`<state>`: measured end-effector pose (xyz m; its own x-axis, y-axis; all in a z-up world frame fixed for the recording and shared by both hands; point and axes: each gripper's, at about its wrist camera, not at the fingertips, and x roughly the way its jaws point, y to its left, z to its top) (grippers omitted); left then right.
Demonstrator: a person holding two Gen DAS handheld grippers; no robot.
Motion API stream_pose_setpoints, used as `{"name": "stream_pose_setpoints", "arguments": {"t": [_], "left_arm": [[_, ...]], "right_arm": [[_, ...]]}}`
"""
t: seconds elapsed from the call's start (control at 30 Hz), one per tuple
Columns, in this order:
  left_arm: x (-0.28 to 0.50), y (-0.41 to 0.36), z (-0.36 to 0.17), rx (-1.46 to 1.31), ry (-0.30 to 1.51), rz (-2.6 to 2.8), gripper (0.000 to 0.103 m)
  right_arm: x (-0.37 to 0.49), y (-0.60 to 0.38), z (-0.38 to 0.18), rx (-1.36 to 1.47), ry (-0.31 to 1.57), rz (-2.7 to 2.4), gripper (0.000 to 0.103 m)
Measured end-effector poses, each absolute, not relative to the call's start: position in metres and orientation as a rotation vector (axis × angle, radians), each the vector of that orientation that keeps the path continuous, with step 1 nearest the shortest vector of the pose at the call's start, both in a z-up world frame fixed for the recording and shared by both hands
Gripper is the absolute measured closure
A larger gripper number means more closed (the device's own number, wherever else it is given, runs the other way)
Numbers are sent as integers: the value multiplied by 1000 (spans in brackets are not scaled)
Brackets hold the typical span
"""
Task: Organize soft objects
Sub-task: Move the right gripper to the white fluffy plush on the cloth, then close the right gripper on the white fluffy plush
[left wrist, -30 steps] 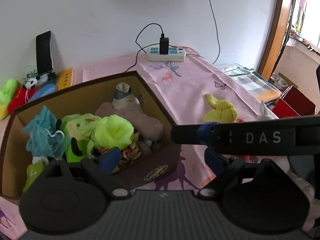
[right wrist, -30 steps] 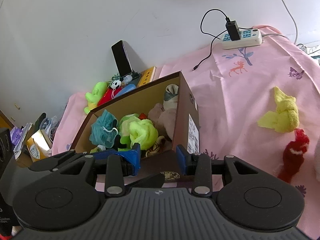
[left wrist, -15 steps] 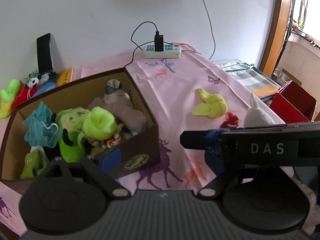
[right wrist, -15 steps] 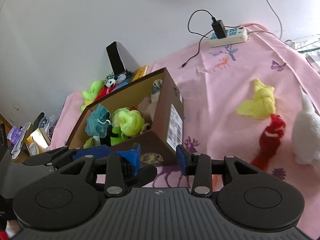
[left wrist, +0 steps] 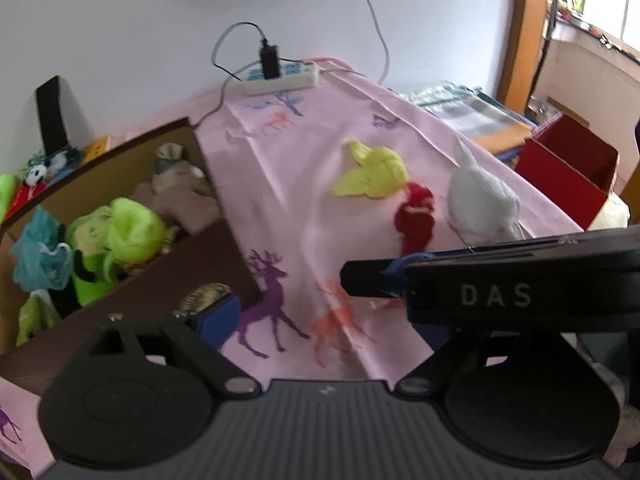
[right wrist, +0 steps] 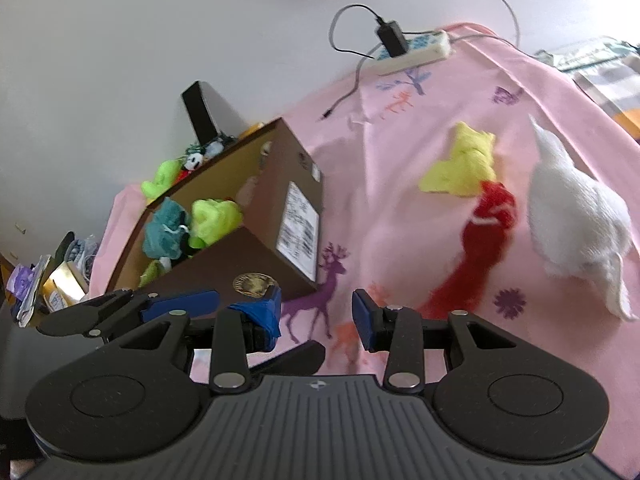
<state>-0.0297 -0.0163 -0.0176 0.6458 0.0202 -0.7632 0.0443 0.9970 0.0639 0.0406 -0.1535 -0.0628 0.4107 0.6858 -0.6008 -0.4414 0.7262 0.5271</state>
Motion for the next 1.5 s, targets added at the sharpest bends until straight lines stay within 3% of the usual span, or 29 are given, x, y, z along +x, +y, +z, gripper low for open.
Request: {"name": "stream_pose_setpoints", "arguments": {"t": [1.03,1.37,1.5], "left_arm": [[32,-76,-61,95,1010,-215,11],[51,-100,-60,86,1001,-327,10],[60,-110,-58,76,963,-369,1]], "right_arm": [[99,-274,-53,455,777,347,80],[134,-309,-84,599,882,226,80],[144,-306,-103,629,964,232,80]]}}
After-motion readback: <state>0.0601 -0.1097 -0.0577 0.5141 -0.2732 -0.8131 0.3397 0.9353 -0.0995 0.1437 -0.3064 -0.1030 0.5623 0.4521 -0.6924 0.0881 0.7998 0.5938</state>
